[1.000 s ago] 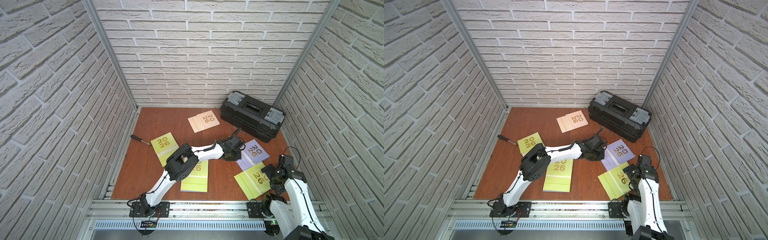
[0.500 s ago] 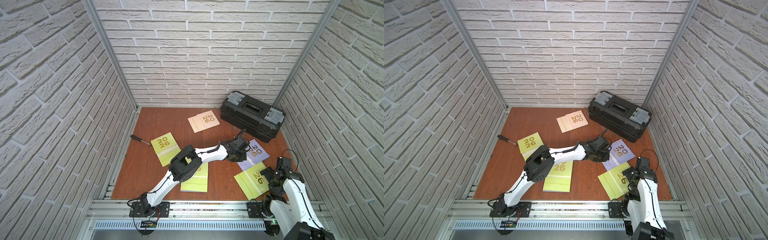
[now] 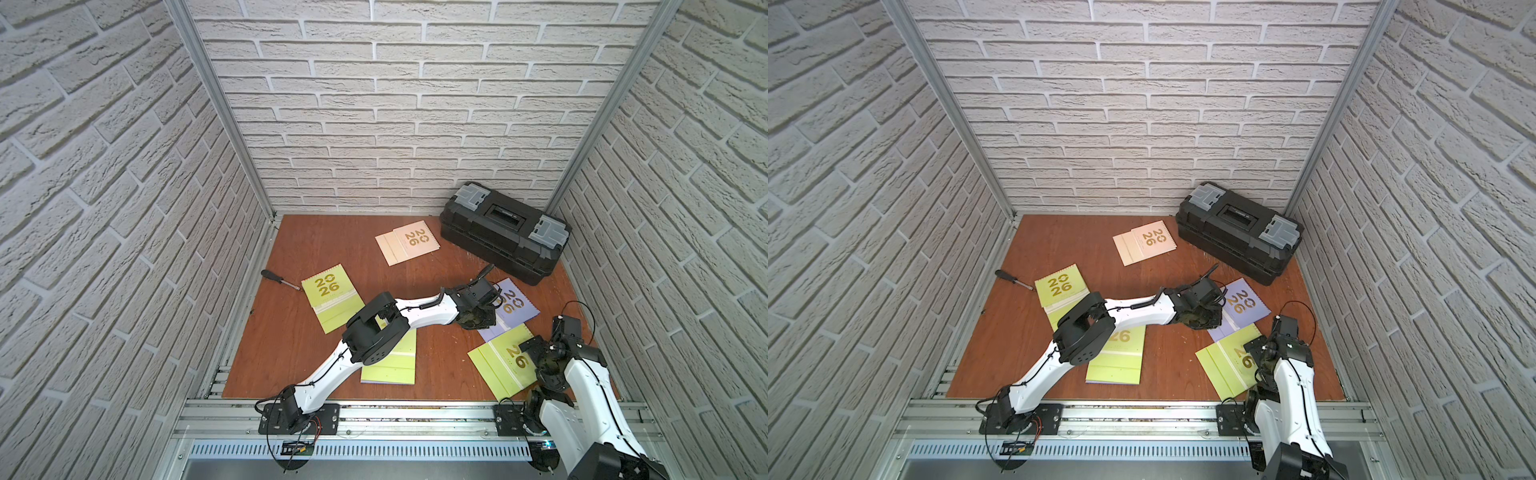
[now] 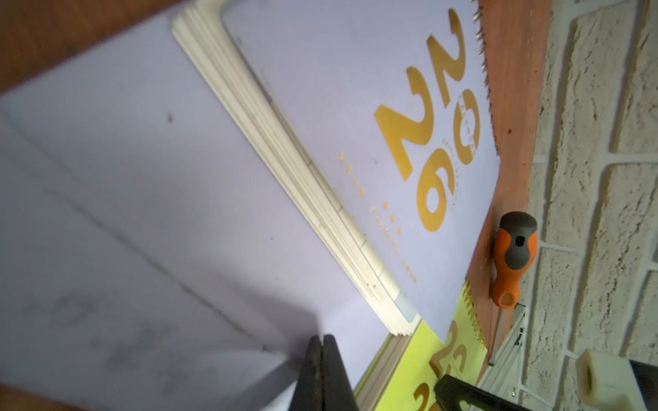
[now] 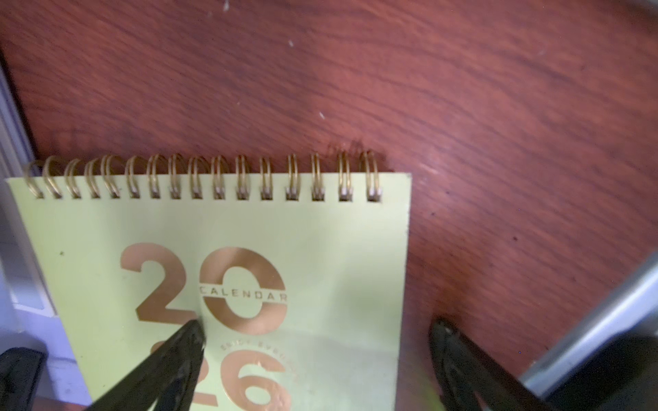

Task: Stack the calendars
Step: Pick up the calendar at the center of the board.

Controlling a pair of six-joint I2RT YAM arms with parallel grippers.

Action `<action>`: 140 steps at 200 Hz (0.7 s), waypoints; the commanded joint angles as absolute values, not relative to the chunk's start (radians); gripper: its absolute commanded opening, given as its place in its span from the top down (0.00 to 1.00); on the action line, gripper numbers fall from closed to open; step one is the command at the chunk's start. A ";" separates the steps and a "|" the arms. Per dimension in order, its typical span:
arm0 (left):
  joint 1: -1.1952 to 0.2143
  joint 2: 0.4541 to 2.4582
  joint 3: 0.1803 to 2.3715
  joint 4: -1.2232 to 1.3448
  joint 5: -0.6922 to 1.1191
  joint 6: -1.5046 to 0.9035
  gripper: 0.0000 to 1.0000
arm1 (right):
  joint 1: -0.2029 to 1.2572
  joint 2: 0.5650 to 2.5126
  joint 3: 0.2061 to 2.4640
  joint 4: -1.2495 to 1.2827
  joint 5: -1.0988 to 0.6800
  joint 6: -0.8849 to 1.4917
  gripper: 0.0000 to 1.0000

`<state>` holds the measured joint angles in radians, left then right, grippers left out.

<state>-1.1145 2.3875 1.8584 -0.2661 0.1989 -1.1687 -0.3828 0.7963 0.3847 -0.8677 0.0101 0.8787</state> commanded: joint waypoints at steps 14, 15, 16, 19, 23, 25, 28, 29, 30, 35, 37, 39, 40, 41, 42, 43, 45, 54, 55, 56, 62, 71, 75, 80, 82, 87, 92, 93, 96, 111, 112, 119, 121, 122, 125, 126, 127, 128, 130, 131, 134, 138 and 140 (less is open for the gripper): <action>-1.141 2.408 1.872 -0.232 0.222 -1.193 1.00 | -0.389 0.798 0.364 -0.838 -0.010 0.881 0.00; -1.141 2.409 1.872 -0.233 0.223 -1.193 1.00 | -0.389 0.799 0.364 -0.837 -0.011 0.881 0.00; -1.142 2.409 1.872 -0.232 0.223 -1.193 1.00 | -0.388 0.799 0.363 -0.836 -0.012 0.880 0.00; -1.144 2.409 1.872 -0.233 0.225 -1.195 1.00 | -0.389 0.801 0.365 -0.833 -0.015 0.879 0.01; -1.146 2.410 1.873 -0.233 0.228 -1.196 1.00 | -0.389 0.803 0.365 -0.830 -0.019 0.879 0.01; -1.148 2.410 1.874 -0.233 0.229 -1.197 1.00 | -0.390 0.804 0.366 -0.829 -0.020 0.879 0.00; -1.148 2.411 1.872 -0.231 0.231 -1.200 1.00 | -0.389 0.805 0.367 -0.828 -0.022 0.879 0.00; -1.149 2.411 1.873 -0.231 0.231 -1.201 1.00 | -0.389 0.805 0.367 -0.827 -0.023 0.879 0.00; -1.150 2.411 1.872 -0.231 0.231 -1.201 1.00 | -0.390 0.805 0.367 -0.827 -0.024 0.879 0.00; -1.152 2.411 1.870 -0.229 0.234 -1.203 1.00 | -0.389 0.807 0.367 -0.823 -0.028 0.879 0.00; -1.153 2.413 1.872 -0.229 0.236 -1.204 1.00 | -0.389 0.808 0.366 -0.821 -0.030 0.879 0.01; -1.154 2.413 1.872 -0.229 0.236 -1.205 1.00 | -0.390 0.808 0.367 -0.820 -0.032 0.879 0.00; -1.154 2.413 1.872 -0.228 0.237 -1.205 1.00 | -0.390 0.808 0.367 -0.819 -0.033 0.879 0.01; -1.154 2.414 1.872 -0.228 0.237 -1.206 1.00 | -0.390 0.808 0.367 -0.818 -0.034 0.879 0.01; -1.155 2.415 1.873 -0.228 0.238 -1.206 1.00 | -0.390 0.808 0.367 -0.818 -0.035 0.879 0.01; -1.155 2.415 1.872 -0.228 0.239 -1.207 1.00 | -0.390 0.808 0.367 -0.817 -0.036 0.879 0.01; -1.157 2.415 1.872 -0.228 0.239 -1.208 1.00 | -0.389 0.809 0.367 -0.816 -0.037 0.879 0.01; -1.159 2.418 1.871 -0.227 0.243 -1.211 1.00 | -0.390 0.811 0.367 -0.807 -0.047 0.878 0.00; -1.159 2.418 1.871 -0.226 0.243 -1.211 1.00 | -0.390 0.811 0.367 -0.806 -0.048 0.877 0.00; -1.159 2.418 1.871 -0.226 0.244 -1.211 1.00 | -0.389 0.811 0.366 -0.806 -0.049 0.876 0.00; -1.160 2.419 1.871 -0.226 0.246 -1.213 1.00 | -0.390 0.813 0.368 -0.804 -0.055 0.875 0.00; -1.160 2.423 1.870 -0.223 0.251 -1.216 1.00 | -0.389 0.814 0.371 -0.803 -0.061 0.873 0.00; -1.160 2.425 1.868 -0.223 0.252 -1.216 1.00 | -0.390 0.813 0.372 -0.802 -0.065 0.871 0.01; -1.160 2.425 1.866 -0.222 0.252 -1.218 1.00 | -0.389 0.813 0.373 -0.801 -0.067 0.870 0.01; -1.160 2.425 1.865 -0.220 0.253 -1.219 1.00 | -0.389 0.813 0.374 -0.801 -0.068 0.870 0.00; -1.160 2.426 1.861 -0.215 0.255 -1.222 1.00 | -0.389 0.811 0.376 -0.801 -0.073 0.871 0.01; -1.160 2.425 1.854 -0.207 0.258 -1.226 1.00 | -0.390 0.807 0.376 -0.798 -0.078 0.870 0.01; -1.160 2.425 1.854 -0.206 0.258 -1.226 1.00 | -0.390 0.806 0.375 -0.798 -0.079 0.870 0.00; -1.160 2.425 1.853 -0.203 0.260 -1.228 1.00 | -0.389 0.804 0.376 -0.798 -0.082 0.872 0.00; -1.160 2.428 1.850 -0.196 0.267 -1.233 1.00 | -0.391 0.781 0.373 -0.778 -0.113 0.877 0.00; -1.160 2.429 1.850 -0.196 0.268 -1.234 1.00 | -0.390 0.779 0.373 -0.777 -0.114 0.878 0.00; -1.159 2.433 1.853 -0.193 0.274 -1.237 1.00 | -0.390 0.764 0.373 -0.779 -0.121 0.886 0.00; -1.159 2.435 1.854 -0.191 0.276 -1.239 1.00 | -0.391 0.759 0.374 -0.780 -0.123 0.888 0.00; -1.159 2.435 1.854 -0.191 0.277 -1.239 1.00 | -0.391 0.757 0.375 -0.780 -0.123 0.889 0.01; -1.159 2.438 1.855 -0.189 0.282 -1.241 1.00 | -0.391 0.750 0.376 -0.782 -0.126 0.891 0.01; -1.159 2.439 1.856 -0.188 0.283 -1.242 1.00 | -0.391 0.748 0.377 -0.782 -0.127 0.891 0.01; -1.158 2.440 1.857 -0.187 0.284 -1.243 1.00 | -0.391 0.745 0.377 -0.781 -0.129 0.892 0.00; -1.158 2.441 1.857 -0.186 0.286 -1.245 1.00 | -0.390 0.742 0.378 -0.781 -0.129 0.892 0.00; -1.158 2.444 1.858 -0.187 0.288 -1.246 1.00 | -0.390 0.738 0.378 -0.782 -0.132 0.893 0.01; -1.158 2.445 1.859 -0.185 0.290 -1.247 1.00 | -0.391 0.736 0.379 -0.780 -0.133 0.894 0.01; -1.158 2.448 1.862 -0.185 0.294 -1.250 1.00 | -0.391 0.730 0.380 -0.779 -0.136 0.893 0.00; -1.158 2.454 1.865 -0.183 0.301 -1.253 1.00 | -0.391 0.719 0.383 -0.779 -0.139 0.898 0.01; -1.157 2.456 1.866 -0.182 0.304 -1.254 1.00 | -0.391 0.715 0.385 -0.780 -0.140 0.899 0.01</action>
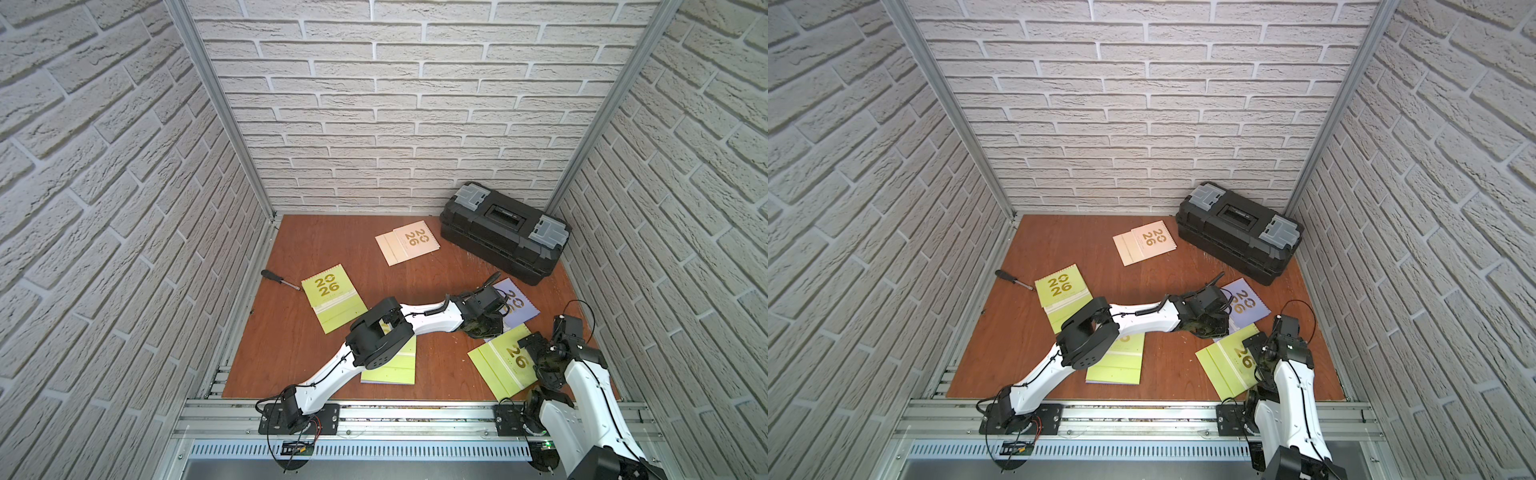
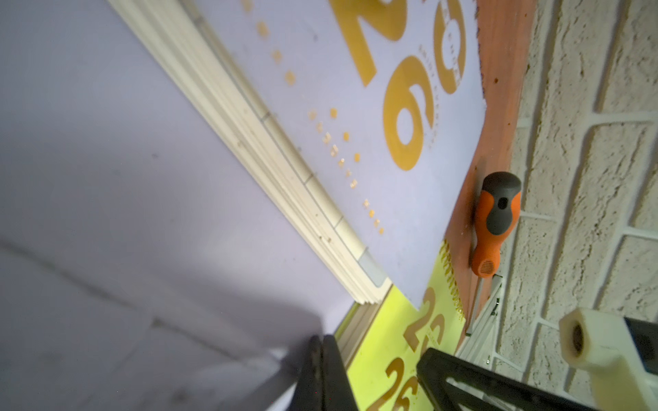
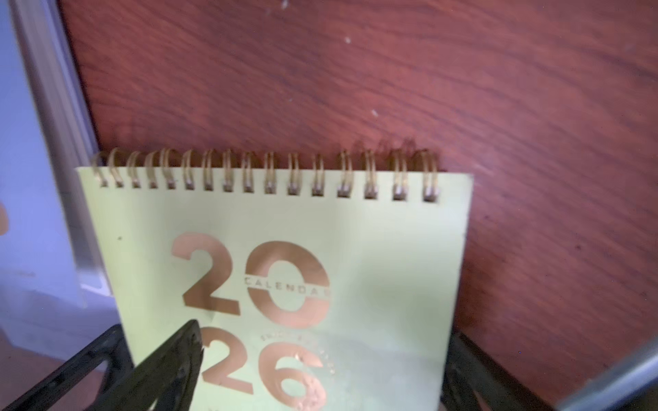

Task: Stack the calendars
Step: Pick up the calendar at the center of the board.

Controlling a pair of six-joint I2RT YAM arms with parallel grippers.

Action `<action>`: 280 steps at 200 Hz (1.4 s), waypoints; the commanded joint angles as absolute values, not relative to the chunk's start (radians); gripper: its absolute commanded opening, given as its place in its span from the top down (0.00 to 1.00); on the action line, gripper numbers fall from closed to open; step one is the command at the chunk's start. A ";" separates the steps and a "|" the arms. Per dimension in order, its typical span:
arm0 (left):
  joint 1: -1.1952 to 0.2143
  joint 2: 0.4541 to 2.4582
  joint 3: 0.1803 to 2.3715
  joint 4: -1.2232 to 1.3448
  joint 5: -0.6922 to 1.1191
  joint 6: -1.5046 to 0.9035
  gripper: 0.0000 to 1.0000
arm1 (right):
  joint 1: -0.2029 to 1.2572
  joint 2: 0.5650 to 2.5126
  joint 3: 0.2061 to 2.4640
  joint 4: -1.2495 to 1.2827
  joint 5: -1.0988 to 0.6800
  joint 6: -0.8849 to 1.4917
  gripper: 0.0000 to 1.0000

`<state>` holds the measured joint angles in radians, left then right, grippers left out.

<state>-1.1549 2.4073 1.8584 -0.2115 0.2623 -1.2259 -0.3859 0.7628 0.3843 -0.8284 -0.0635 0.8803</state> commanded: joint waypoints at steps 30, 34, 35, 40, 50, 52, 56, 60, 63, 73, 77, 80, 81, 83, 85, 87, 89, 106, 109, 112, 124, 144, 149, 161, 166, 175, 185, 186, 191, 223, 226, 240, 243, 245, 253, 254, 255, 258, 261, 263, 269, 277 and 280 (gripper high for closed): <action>-1.157 2.485 1.883 -0.177 0.339 -1.273 1.00 | -0.391 0.696 0.405 -0.777 -0.164 0.910 0.00; -1.157 2.486 1.882 -0.179 0.340 -1.273 1.00 | -0.390 0.700 0.408 -0.777 -0.166 0.910 0.00; -1.157 2.486 1.882 -0.178 0.340 -1.273 1.00 | -0.390 0.700 0.408 -0.777 -0.167 0.909 0.01; -1.157 2.489 1.883 -0.180 0.342 -1.274 1.00 | -0.391 0.703 0.409 -0.773 -0.171 0.910 0.00; -1.157 2.488 1.883 -0.185 0.343 -1.273 1.00 | -0.390 0.703 0.412 -0.768 -0.181 0.914 0.00; -1.156 2.487 1.882 -0.185 0.343 -1.272 1.00 | -0.391 0.703 0.413 -0.767 -0.185 0.915 0.01; -1.155 2.487 1.882 -0.186 0.342 -1.272 1.00 | -0.390 0.702 0.415 -0.767 -0.191 0.917 0.01; -1.155 2.485 1.881 -0.188 0.341 -1.271 1.00 | -0.391 0.700 0.418 -0.765 -0.198 0.919 0.00; -1.154 2.485 1.882 -0.189 0.341 -1.270 1.00 | -0.391 0.698 0.421 -0.764 -0.203 0.918 0.01; -1.152 2.483 1.878 -0.189 0.339 -1.270 1.00 | -0.391 0.695 0.436 -0.770 -0.212 0.920 0.00; -1.152 2.481 1.876 -0.190 0.339 -1.270 1.00 | -0.390 0.695 0.443 -0.776 -0.213 0.922 0.00; -1.151 2.480 1.876 -0.189 0.337 -1.270 1.00 | -0.390 0.696 0.448 -0.782 -0.213 0.921 0.00; -1.151 2.479 1.875 -0.189 0.336 -1.270 1.00 | -0.391 0.696 0.450 -0.783 -0.214 0.921 0.00; -1.151 2.478 1.873 -0.188 0.337 -1.270 1.00 | -0.391 0.696 0.453 -0.785 -0.215 0.920 0.01; -1.149 2.478 1.871 -0.187 0.337 -1.269 1.00 | -0.391 0.697 0.458 -0.788 -0.217 0.918 0.00; -1.148 2.477 1.870 -0.186 0.336 -1.270 1.00 | -0.390 0.698 0.462 -0.790 -0.220 0.918 0.00; -1.148 2.476 1.869 -0.186 0.337 -1.268 1.00 | -0.390 0.699 0.466 -0.793 -0.223 0.915 0.00; -1.143 2.472 1.859 -0.180 0.335 -1.270 1.00 | -0.391 0.698 0.500 -0.814 -0.248 0.905 0.00; -1.142 2.471 1.858 -0.179 0.336 -1.270 1.00 | -0.390 0.697 0.503 -0.814 -0.251 0.904 0.00; -1.141 2.470 1.855 -0.177 0.337 -1.270 1.00 | -0.391 0.695 0.507 -0.815 -0.253 0.905 0.00; -1.140 2.465 1.847 -0.173 0.336 -1.272 1.00 | -0.390 0.695 0.519 -0.816 -0.262 0.907 0.00; -1.137 2.461 1.838 -0.166 0.334 -1.273 1.00 | -0.391 0.698 0.538 -0.821 -0.270 0.907 0.01; -1.137 2.459 1.836 -0.166 0.332 -1.273 1.00 | -0.391 0.698 0.543 -0.824 -0.270 0.907 0.02; -1.135 2.456 1.829 -0.161 0.332 -1.275 1.00 | -0.391 0.698 0.553 -0.831 -0.271 0.903 0.03; -1.134 2.455 1.826 -0.160 0.332 -1.274 1.00 | -0.390 0.700 0.557 -0.833 -0.270 0.904 0.04; -1.132 2.453 1.824 -0.157 0.332 -1.274 1.00 | -0.390 0.700 0.561 -0.831 -0.276 0.901 0.06; -1.131 2.451 1.821 -0.156 0.333 -1.273 1.00 | -0.390 0.701 0.563 -0.831 -0.281 0.900 0.08; -1.131 2.451 1.821 -0.156 0.333 -1.272 1.00 | -0.390 0.701 0.563 -0.831 -0.282 0.900 0.08; -1.129 2.450 1.819 -0.155 0.334 -1.271 1.00 | -0.390 0.701 0.563 -0.830 -0.286 0.900 0.10; -1.125 2.445 1.812 -0.152 0.332 -1.272 1.00 | -0.390 0.693 0.547 -0.822 -0.313 0.907 0.19; -1.124 2.444 1.811 -0.151 0.332 -1.271 1.00 | -0.390 0.692 0.545 -0.821 -0.315 0.908 0.20; -1.121 2.442 1.808 -0.150 0.332 -1.272 1.00 | -0.389 0.689 0.544 -0.821 -0.323 0.908 0.24; -1.121 2.441 1.808 -0.148 0.332 -1.272 1.00 | -0.389 0.689 0.545 -0.821 -0.326 0.908 0.25; -1.121 2.441 1.806 -0.147 0.332 -1.272 1.00 | -0.388 0.689 0.546 -0.821 -0.327 0.907 0.25; -1.120 2.440 1.805 -0.147 0.333 -1.271 1.00 | -0.387 0.687 0.550 -0.823 -0.332 0.908 0.27; -1.120 2.439 1.805 -0.146 0.331 -1.271 1.00 | -0.388 0.688 0.551 -0.823 -0.332 0.908 0.27; -1.120 2.439 1.804 -0.146 0.331 -1.271 1.00 | -0.388 0.688 0.552 -0.824 -0.333 0.908 0.27; -1.120 2.438 1.803 -0.147 0.330 -1.272 1.00 | -0.388 0.688 0.554 -0.824 -0.334 0.908 0.28; -1.120 2.438 1.802 -0.146 0.330 -1.272 1.00 | -0.388 0.687 0.556 -0.826 -0.336 0.909 0.29; -1.120 2.438 1.801 -0.146 0.330 -1.272 1.00 | -0.388 0.687 0.558 -0.827 -0.336 0.910 0.29; -1.120 2.438 1.800 -0.146 0.330 -1.272 1.00 | -0.387 0.687 0.561 -0.831 -0.338 0.917 0.31; -1.118 2.436 1.800 -0.146 0.329 -1.271 1.00 | -0.387 0.687 0.566 -0.834 -0.339 0.925 0.34; -1.118 2.436 1.799 -0.146 0.329 -1.272 1.00 | -0.387 0.687 0.566 -0.834 -0.339 0.928 0.35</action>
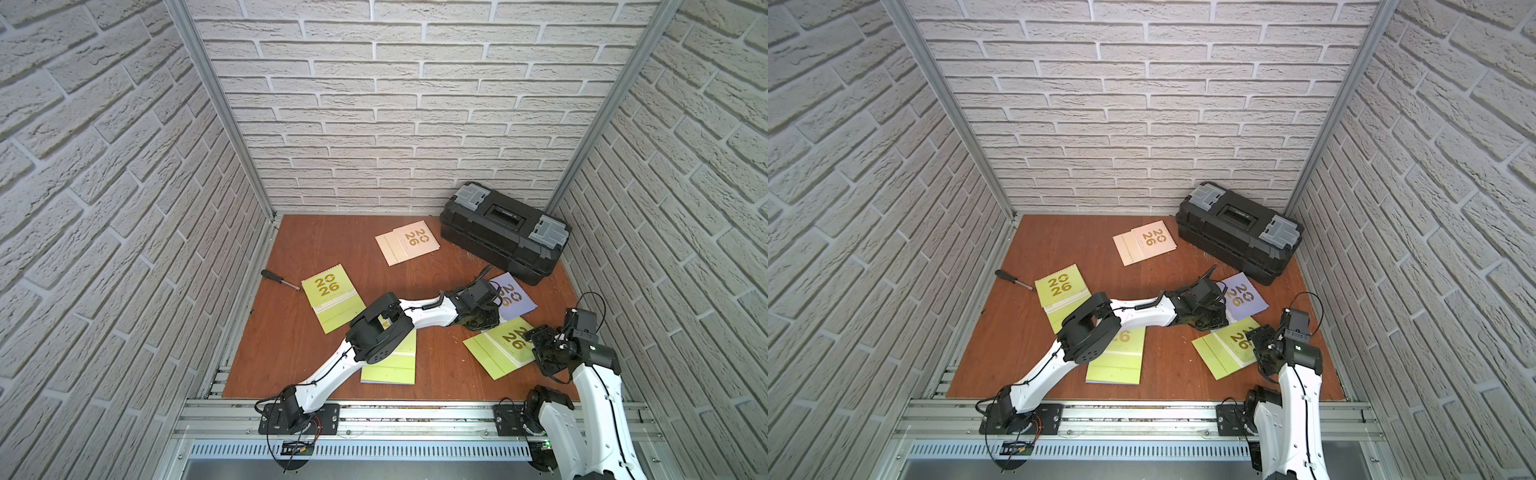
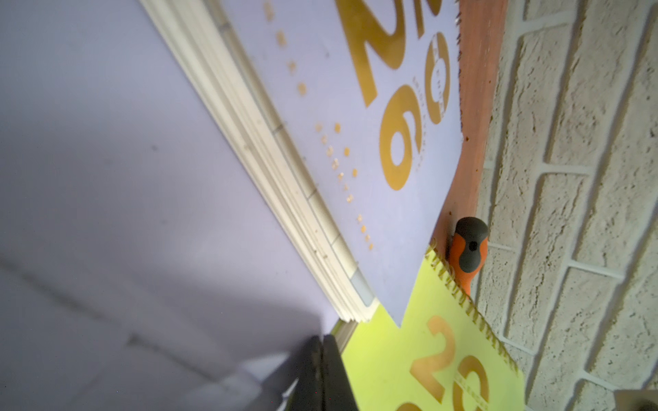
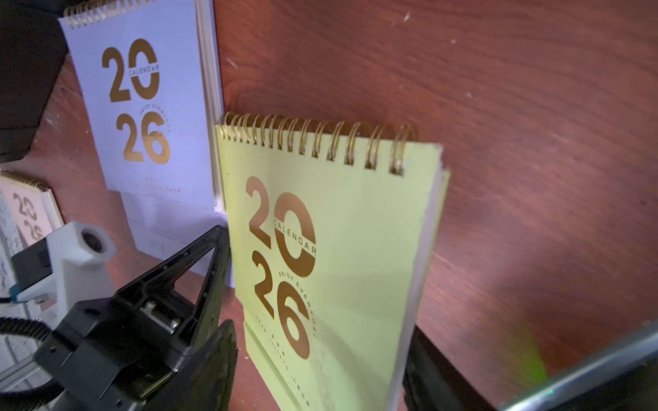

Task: Stack the calendars
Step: Pick up the calendar at the center of the board.

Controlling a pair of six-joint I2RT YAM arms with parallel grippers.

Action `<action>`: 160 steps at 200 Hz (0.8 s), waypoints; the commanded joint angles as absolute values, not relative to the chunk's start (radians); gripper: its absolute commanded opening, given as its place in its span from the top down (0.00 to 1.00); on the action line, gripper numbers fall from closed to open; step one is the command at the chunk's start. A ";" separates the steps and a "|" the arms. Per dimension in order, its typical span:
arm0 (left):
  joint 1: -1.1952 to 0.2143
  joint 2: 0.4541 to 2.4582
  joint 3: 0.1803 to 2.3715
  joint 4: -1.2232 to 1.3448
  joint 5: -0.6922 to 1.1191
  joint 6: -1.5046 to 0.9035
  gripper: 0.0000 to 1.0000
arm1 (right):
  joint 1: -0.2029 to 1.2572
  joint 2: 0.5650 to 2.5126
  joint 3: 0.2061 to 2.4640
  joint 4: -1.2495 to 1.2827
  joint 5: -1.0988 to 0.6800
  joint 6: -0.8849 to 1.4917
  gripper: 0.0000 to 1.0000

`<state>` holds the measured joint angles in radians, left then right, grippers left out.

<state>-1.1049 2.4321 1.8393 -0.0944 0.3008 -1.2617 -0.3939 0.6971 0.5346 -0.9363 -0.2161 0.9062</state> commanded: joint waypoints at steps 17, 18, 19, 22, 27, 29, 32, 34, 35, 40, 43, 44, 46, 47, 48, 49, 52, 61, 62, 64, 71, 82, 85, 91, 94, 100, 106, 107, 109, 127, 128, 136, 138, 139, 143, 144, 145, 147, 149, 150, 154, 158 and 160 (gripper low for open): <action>-1.116 2.432 1.791 -0.142 0.328 -1.273 1.00 | -0.386 0.690 0.561 -0.827 -0.354 0.940 0.38; -1.116 2.431 1.790 -0.141 0.328 -1.273 1.00 | -0.387 0.689 0.560 -0.826 -0.355 0.942 0.38; -1.115 2.430 1.791 -0.141 0.328 -1.273 1.00 | -0.387 0.690 0.559 -0.826 -0.355 0.943 0.38; -1.115 2.429 1.789 -0.141 0.327 -1.274 1.00 | -0.387 0.690 0.558 -0.826 -0.355 0.944 0.39; -1.115 2.426 1.784 -0.140 0.326 -1.273 1.00 | -0.386 0.690 0.555 -0.826 -0.354 0.947 0.40; -1.114 2.425 1.782 -0.140 0.325 -1.273 1.00 | -0.386 0.688 0.554 -0.827 -0.354 0.948 0.41; -1.114 2.423 1.780 -0.139 0.325 -1.273 1.00 | -0.386 0.687 0.554 -0.827 -0.353 0.948 0.42; -1.113 2.422 1.779 -0.138 0.324 -1.273 1.00 | -0.386 0.687 0.553 -0.827 -0.353 0.948 0.42; -1.113 2.422 1.778 -0.137 0.324 -1.273 1.00 | -0.386 0.686 0.552 -0.827 -0.352 0.948 0.42; -1.112 2.418 1.771 -0.136 0.323 -1.273 1.00 | -0.386 0.686 0.551 -0.829 -0.350 0.948 0.44; -1.111 2.416 1.769 -0.134 0.323 -1.273 1.00 | -0.386 0.685 0.551 -0.830 -0.350 0.948 0.45; -1.111 2.415 1.768 -0.133 0.322 -1.273 1.00 | -0.385 0.684 0.551 -0.831 -0.350 0.949 0.45; -1.110 2.413 1.766 -0.133 0.322 -1.273 1.00 | -0.385 0.683 0.551 -0.831 -0.348 0.949 0.46; -1.109 2.413 1.766 -0.133 0.321 -1.273 1.00 | -0.386 0.683 0.551 -0.831 -0.347 0.949 0.46; -1.109 2.412 1.764 -0.132 0.322 -1.272 1.00 | -0.386 0.683 0.551 -0.832 -0.348 0.949 0.46; -1.109 2.412 1.763 -0.131 0.321 -1.273 1.00 | -0.386 0.684 0.552 -0.833 -0.348 0.950 0.46; -1.108 2.411 1.761 -0.130 0.321 -1.272 1.00 | -0.387 0.683 0.552 -0.834 -0.347 0.948 0.47; -1.105 2.407 1.756 -0.127 0.322 -1.274 1.00 | -0.387 0.681 0.555 -0.837 -0.344 0.945 0.50; -1.105 2.406 1.755 -0.127 0.321 -1.275 1.00 | -0.387 0.681 0.556 -0.838 -0.345 0.945 0.50; -1.105 2.407 1.754 -0.127 0.321 -1.274 1.00 | -0.387 0.681 0.557 -0.840 -0.344 0.943 0.51; -1.103 2.405 1.753 -0.125 0.321 -1.274 1.00 | -0.386 0.681 0.562 -0.847 -0.339 0.943 0.52; -1.101 2.402 1.752 -0.125 0.322 -1.273 1.00 | -0.387 0.680 0.568 -0.850 -0.338 0.940 0.56; -1.101 2.401 1.753 -0.126 0.322 -1.273 1.00 | -0.387 0.680 0.569 -0.850 -0.339 0.938 0.56; -1.100 2.400 1.753 -0.125 0.321 -1.273 1.00 | -0.386 0.680 0.572 -0.850 -0.340 0.938 0.58; -1.100 2.398 1.753 -0.124 0.321 -1.273 1.00 | -0.387 0.680 0.572 -0.850 -0.340 0.937 0.59; -1.100 2.398 1.753 -0.123 0.321 -1.273 1.00 | -0.386 0.680 0.576 -0.849 -0.341 0.936 0.60; -1.099 2.397 1.754 -0.123 0.319 -1.273 1.00 | -0.386 0.681 0.578 -0.848 -0.342 0.933 0.62; -1.099 2.397 1.753 -0.123 0.319 -1.273 1.00 | -0.387 0.681 0.579 -0.848 -0.342 0.933 0.62; -1.099 2.397 1.753 -0.124 0.320 -1.273 1.00 | -0.387 0.681 0.580 -0.848 -0.342 0.933 0.62; -1.098 2.394 1.751 -0.123 0.319 -1.272 1.00 | -0.386 0.683 0.591 -0.851 -0.344 0.927 0.68; -1.098 2.394 1.752 -0.122 0.319 -1.272 1.00 | -0.387 0.683 0.592 -0.851 -0.344 0.926 0.68; -1.097 2.392 1.751 -0.121 0.318 -1.272 1.00 | -0.387 0.683 0.599 -0.853 -0.346 0.924 0.70; -1.097 2.392 1.750 -0.122 0.318 -1.272 1.00 | -0.386 0.683 0.600 -0.854 -0.347 0.922 0.71; -1.097 2.392 1.751 -0.123 0.318 -1.272 1.00 | -0.386 0.683 0.601 -0.854 -0.347 0.921 0.71; -1.097 2.391 1.750 -0.122 0.318 -1.272 1.00 | -0.386 0.683 0.604 -0.857 -0.345 0.920 0.72; -1.097 2.391 1.750 -0.122 0.318 -1.272 1.00 | -0.386 0.682 0.604 -0.858 -0.345 0.920 0.73; -1.097 2.391 1.750 -0.122 0.319 -1.272 1.00 | -0.386 0.681 0.606 -0.859 -0.344 0.919 0.73; -1.097 2.390 1.748 -0.122 0.319 -1.272 1.00 | -0.386 0.682 0.608 -0.860 -0.344 0.919 0.73; -1.095 2.391 1.749 -0.123 0.318 -1.272 1.00 | -0.386 0.681 0.609 -0.861 -0.343 0.918 0.74; -1.096 2.391 1.749 -0.123 0.318 -1.272 1.00 | -0.386 0.681 0.610 -0.862 -0.343 0.918 0.75; -1.095 2.391 1.747 -0.123 0.319 -1.270 1.00 | -0.386 0.680 0.612 -0.865 -0.342 0.917 0.76; -1.095 2.390 1.748 -0.121 0.318 -1.270 1.00 | -0.387 0.680 0.614 -0.867 -0.340 0.915 0.76; -1.094 2.389 1.747 -0.121 0.318 -1.270 1.00 | -0.387 0.680 0.616 -0.867 -0.341 0.916 0.77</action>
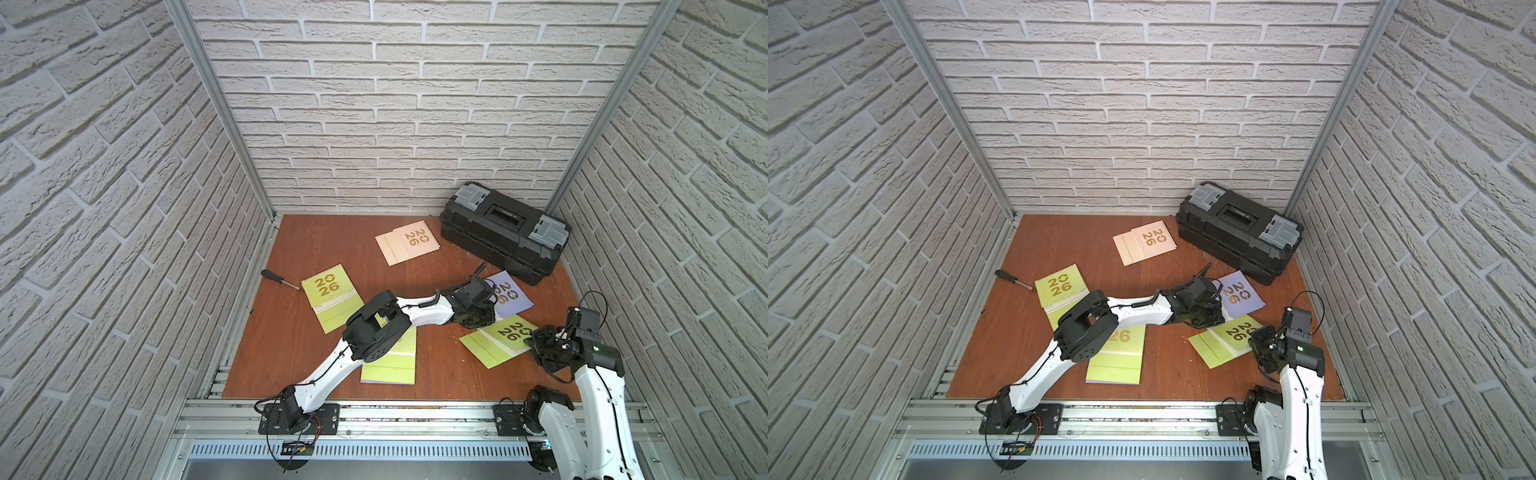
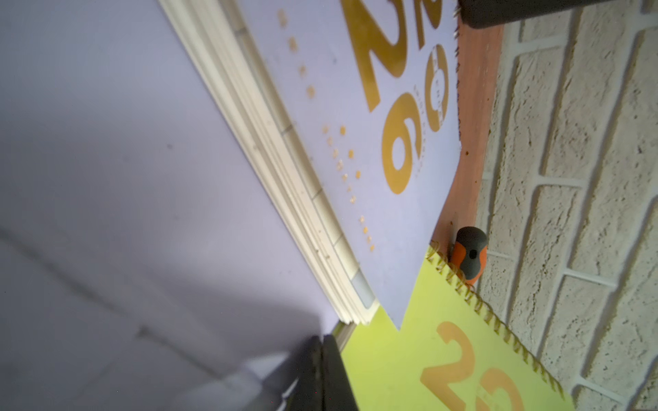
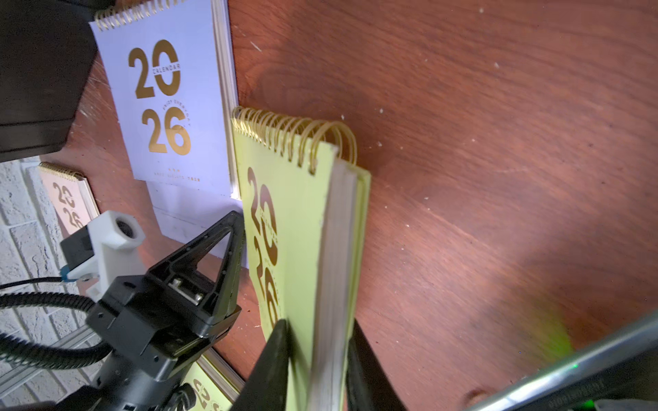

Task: Stack the calendars
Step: Pick up the calendar at the center of the board.

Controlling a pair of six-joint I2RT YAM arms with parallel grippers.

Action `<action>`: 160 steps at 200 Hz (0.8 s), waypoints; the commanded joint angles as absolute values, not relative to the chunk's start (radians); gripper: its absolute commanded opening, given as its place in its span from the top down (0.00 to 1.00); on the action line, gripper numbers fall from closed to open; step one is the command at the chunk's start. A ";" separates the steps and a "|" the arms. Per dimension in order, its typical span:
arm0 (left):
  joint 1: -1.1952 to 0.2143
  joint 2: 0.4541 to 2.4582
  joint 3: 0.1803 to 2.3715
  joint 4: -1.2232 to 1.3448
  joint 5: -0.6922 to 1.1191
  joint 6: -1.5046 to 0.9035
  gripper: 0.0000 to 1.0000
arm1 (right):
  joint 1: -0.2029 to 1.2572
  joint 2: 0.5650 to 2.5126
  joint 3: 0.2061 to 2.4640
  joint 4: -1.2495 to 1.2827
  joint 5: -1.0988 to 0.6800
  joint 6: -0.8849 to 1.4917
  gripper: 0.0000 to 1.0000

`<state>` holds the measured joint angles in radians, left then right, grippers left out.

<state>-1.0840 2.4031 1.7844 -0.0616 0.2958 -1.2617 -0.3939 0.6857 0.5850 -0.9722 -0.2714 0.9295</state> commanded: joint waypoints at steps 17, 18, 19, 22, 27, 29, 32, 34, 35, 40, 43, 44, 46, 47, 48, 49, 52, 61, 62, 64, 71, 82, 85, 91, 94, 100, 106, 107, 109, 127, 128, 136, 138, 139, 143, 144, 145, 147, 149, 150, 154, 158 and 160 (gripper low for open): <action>-1.092 2.386 1.747 -0.121 0.317 -1.270 1.00 | -0.387 0.682 0.614 -0.862 -0.343 0.915 0.81; -1.092 2.385 1.747 -0.120 0.316 -1.270 1.00 | -0.387 0.682 0.612 -0.862 -0.343 0.916 0.81; -1.092 2.385 1.747 -0.119 0.316 -1.270 1.00 | -0.387 0.682 0.611 -0.862 -0.343 0.916 0.81; -1.092 2.386 1.746 -0.120 0.317 -1.270 1.00 | -0.387 0.682 0.611 -0.862 -0.343 0.916 0.82; -1.091 2.384 1.747 -0.118 0.317 -1.270 1.00 | -0.386 0.681 0.611 -0.862 -0.344 0.916 0.83; -1.091 2.385 1.745 -0.117 0.317 -1.270 1.00 | -0.386 0.681 0.611 -0.862 -0.345 0.915 0.84; -1.091 2.384 1.746 -0.117 0.319 -1.270 1.00 | -0.387 0.680 0.611 -0.862 -0.345 0.916 0.85; -1.091 2.385 1.747 -0.117 0.319 -1.269 1.00 | -0.387 0.680 0.612 -0.863 -0.344 0.917 0.85; -1.091 2.383 1.747 -0.118 0.318 -1.269 1.00 | -0.387 0.680 0.611 -0.863 -0.344 0.917 0.85; -1.090 2.382 1.747 -0.119 0.318 -1.269 1.00 | -0.387 0.677 0.613 -0.866 -0.341 0.917 0.87; -1.089 2.381 1.747 -0.120 0.318 -1.267 1.00 | -0.387 0.677 0.615 -0.869 -0.341 0.917 0.88; -1.089 2.382 1.746 -0.119 0.318 -1.267 1.00 | -0.387 0.676 0.615 -0.869 -0.340 0.917 0.88; -1.089 2.380 1.746 -0.119 0.319 -1.267 1.00 | -0.386 0.675 0.616 -0.868 -0.338 0.915 0.89; -1.089 2.380 1.747 -0.119 0.318 -1.266 1.00 | -0.386 0.675 0.617 -0.868 -0.339 0.915 0.89; -1.089 2.379 1.747 -0.118 0.319 -1.266 1.00 | -0.386 0.675 0.618 -0.869 -0.339 0.915 0.89; -1.089 2.379 1.745 -0.119 0.319 -1.266 1.00 | -0.386 0.675 0.618 -0.869 -0.339 0.914 0.90; -1.088 2.379 1.748 -0.120 0.319 -1.265 1.00 | -0.386 0.675 0.620 -0.871 -0.338 0.911 0.91; -1.086 2.377 1.748 -0.122 0.321 -1.264 1.00 | -0.387 0.677 0.627 -0.878 -0.332 0.906 0.93; -1.085 2.376 1.749 -0.121 0.321 -1.263 1.00 | -0.386 0.677 0.628 -0.878 -0.332 0.905 0.93; -1.085 2.375 1.749 -0.122 0.321 -1.263 1.00 | -0.386 0.676 0.629 -0.879 -0.331 0.904 0.93; -1.082 2.372 1.746 -0.120 0.321 -1.261 1.00 | -0.387 0.675 0.633 -0.881 -0.329 0.900 0.94; -1.079 2.367 1.746 -0.122 0.321 -1.259 1.00 | -0.386 0.672 0.636 -0.886 -0.327 0.899 0.96; -1.078 2.365 1.749 -0.123 0.322 -1.257 1.00 | -0.386 0.672 0.638 -0.888 -0.326 0.899 0.97; -1.074 2.361 1.747 -0.124 0.323 -1.255 1.00 | -0.387 0.669 0.640 -0.890 -0.324 0.899 0.97; -1.073 2.359 1.748 -0.126 0.323 -1.253 1.00 | -0.386 0.666 0.641 -0.891 -0.325 0.899 0.97; -1.070 2.353 1.747 -0.129 0.323 -1.250 1.00 | -0.387 0.661 0.645 -0.895 -0.321 0.900 0.97; -1.067 2.348 1.749 -0.131 0.323 -1.246 1.00 | -0.386 0.657 0.650 -0.902 -0.315 0.900 0.97; -1.066 2.347 1.749 -0.131 0.323 -1.246 1.00 | -0.386 0.655 0.651 -0.903 -0.315 0.900 0.97; -1.065 2.345 1.749 -0.133 0.323 -1.245 1.00 | -0.386 0.653 0.652 -0.905 -0.313 0.900 0.97; -1.057 2.326 1.748 -0.143 0.321 -1.234 1.00 | -0.386 0.633 0.665 -0.921 -0.298 0.897 0.97; -1.057 2.326 1.748 -0.144 0.320 -1.233 1.00 | -0.386 0.632 0.665 -0.922 -0.297 0.897 0.97; -1.054 2.318 1.748 -0.149 0.321 -1.228 1.00 | -0.387 0.620 0.670 -0.931 -0.287 0.899 0.97; -1.053 2.315 1.748 -0.151 0.319 -1.227 1.00 | -0.386 0.617 0.670 -0.933 -0.284 0.900 0.97; -1.053 2.314 1.748 -0.151 0.320 -1.226 1.00 | -0.386 0.615 0.671 -0.935 -0.283 0.899 0.97; -1.051 2.311 1.750 -0.154 0.319 -1.224 1.00 | -0.386 0.608 0.673 -0.938 -0.282 0.901 0.98; -1.051 2.310 1.750 -0.156 0.318 -1.223 1.00 | -0.386 0.606 0.673 -0.938 -0.281 0.902 0.97; -1.051 2.309 1.749 -0.157 0.319 -1.222 1.00 | -0.386 0.604 0.673 -0.939 -0.281 0.903 0.97; -1.050 2.308 1.749 -0.157 0.319 -1.221 1.00 | -0.387 0.602 0.672 -0.940 -0.281 0.904 0.97; -1.049 2.305 1.749 -0.159 0.318 -1.220 1.00 | -0.387 0.599 0.673 -0.941 -0.280 0.905 0.97; -1.049 2.304 1.750 -0.160 0.318 -1.219 1.00 | -0.386 0.598 0.673 -0.942 -0.279 0.906 0.97; -1.048 2.300 1.749 -0.162 0.318 -1.217 1.00 | -0.386 0.593 0.674 -0.944 -0.281 0.908 0.97; -1.047 2.296 1.749 -0.165 0.318 -1.214 1.00 | -0.387 0.589 0.675 -0.946 -0.283 0.912 0.97; -1.045 2.294 1.747 -0.166 0.317 -1.214 1.00 | -0.387 0.587 0.675 -0.946 -0.283 0.913 0.97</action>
<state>-1.0611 2.3596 1.7607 -0.1341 0.3126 -1.2415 -0.3908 0.6209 0.6392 -0.9512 -0.2871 0.9092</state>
